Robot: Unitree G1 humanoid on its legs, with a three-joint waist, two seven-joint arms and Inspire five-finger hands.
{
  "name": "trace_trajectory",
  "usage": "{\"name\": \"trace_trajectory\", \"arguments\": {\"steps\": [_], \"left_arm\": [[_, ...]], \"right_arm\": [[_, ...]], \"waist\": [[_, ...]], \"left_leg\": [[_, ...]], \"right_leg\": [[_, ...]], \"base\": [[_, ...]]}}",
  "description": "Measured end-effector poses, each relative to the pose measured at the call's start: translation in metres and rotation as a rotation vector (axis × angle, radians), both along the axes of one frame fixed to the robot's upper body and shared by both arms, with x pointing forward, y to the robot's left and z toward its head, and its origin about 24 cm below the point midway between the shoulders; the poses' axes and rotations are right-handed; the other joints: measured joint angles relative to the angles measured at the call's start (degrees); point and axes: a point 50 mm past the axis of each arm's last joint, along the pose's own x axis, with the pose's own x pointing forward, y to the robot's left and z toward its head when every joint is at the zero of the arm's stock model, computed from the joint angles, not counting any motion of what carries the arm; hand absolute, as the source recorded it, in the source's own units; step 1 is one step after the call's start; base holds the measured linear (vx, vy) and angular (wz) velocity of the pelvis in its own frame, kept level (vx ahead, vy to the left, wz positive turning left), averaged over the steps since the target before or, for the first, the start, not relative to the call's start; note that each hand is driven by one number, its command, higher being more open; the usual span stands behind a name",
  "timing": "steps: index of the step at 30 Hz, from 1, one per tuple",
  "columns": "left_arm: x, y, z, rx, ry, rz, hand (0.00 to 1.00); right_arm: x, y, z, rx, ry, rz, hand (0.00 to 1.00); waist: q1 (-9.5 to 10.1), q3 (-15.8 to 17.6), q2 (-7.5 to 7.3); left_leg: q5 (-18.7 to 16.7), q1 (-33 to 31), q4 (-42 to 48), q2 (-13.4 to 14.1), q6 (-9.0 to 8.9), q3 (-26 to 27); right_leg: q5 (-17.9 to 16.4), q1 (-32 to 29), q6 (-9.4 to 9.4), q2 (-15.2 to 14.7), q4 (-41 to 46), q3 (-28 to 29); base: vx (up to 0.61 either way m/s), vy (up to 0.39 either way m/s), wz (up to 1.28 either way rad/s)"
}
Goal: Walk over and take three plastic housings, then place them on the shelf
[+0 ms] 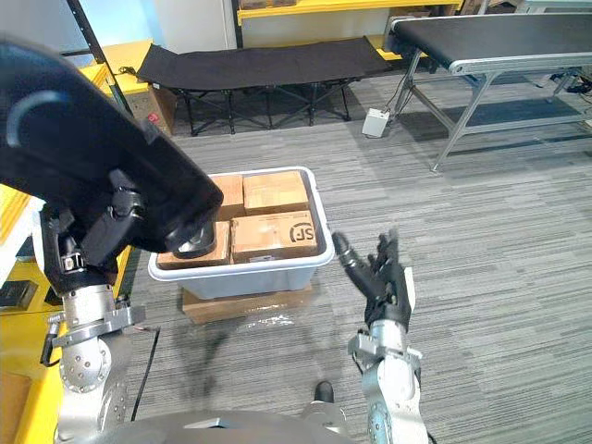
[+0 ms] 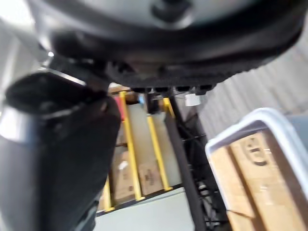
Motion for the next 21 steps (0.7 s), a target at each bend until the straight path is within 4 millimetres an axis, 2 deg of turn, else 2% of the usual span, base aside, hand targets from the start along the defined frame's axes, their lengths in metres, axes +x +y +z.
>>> {"name": "trace_trajectory", "arguments": {"steps": [4, 10, 12, 16, 21], "left_arm": [[-0.005, 0.009, -0.003, -0.022, 0.017, 0.063, 0.00], [-0.011, 0.024, -0.003, -0.016, 0.026, 0.178, 0.00], [-0.017, 0.032, -0.005, 0.021, 0.059, 0.237, 0.00], [-0.033, 0.050, -0.011, 0.050, 0.114, 0.362, 0.00], [-0.059, 0.065, -0.022, 0.020, 0.192, 0.465, 0.00]], "right_arm": [[-0.001, 0.007, -0.007, 0.016, 0.029, 0.045, 1.00], [0.019, 0.030, -0.009, 0.043, 0.013, 0.181, 1.00], [0.025, 0.042, -0.012, 0.044, 0.026, 0.264, 1.00], [0.037, 0.065, -0.010, 0.024, 0.006, 0.391, 1.00], [0.056, 0.080, -0.003, -0.083, -0.035, 0.435, 1.00]], "waist": [[0.48, 0.02, -0.04], [2.62, 0.17, -0.34], [4.63, 0.26, -0.48], [7.34, 0.39, -0.83], [12.06, 0.41, -1.09]], "left_leg": [[-0.03, -0.63, 0.13, 0.00, 0.23, -0.96], [0.06, -2.60, 1.21, -0.03, 0.32, -5.33], [0.13, -2.91, 1.27, -0.07, 0.43, -7.18], [0.34, -5.18, 2.20, -0.37, 0.69, -12.18], [0.84, -5.98, 2.15, -1.49, 0.85, -17.82]], "right_leg": [[-0.12, 0.08, -0.09, -0.06, 0.00, -1.00], [-0.38, 1.52, -0.21, -0.38, 0.01, -4.99], [-0.81, 2.62, -0.12, -0.44, 0.01, -6.95], [-1.61, 4.44, 0.14, -0.58, 0.26, -11.90], [-2.94, 7.24, 0.77, -1.02, 0.29, -17.28]], "base": [[0.00, 0.010, 0.11], [0.01, 0.005, 0.33], [0.01, 0.000, 0.42], [0.01, -0.002, 0.61], [0.00, -0.003, 0.62]]}}
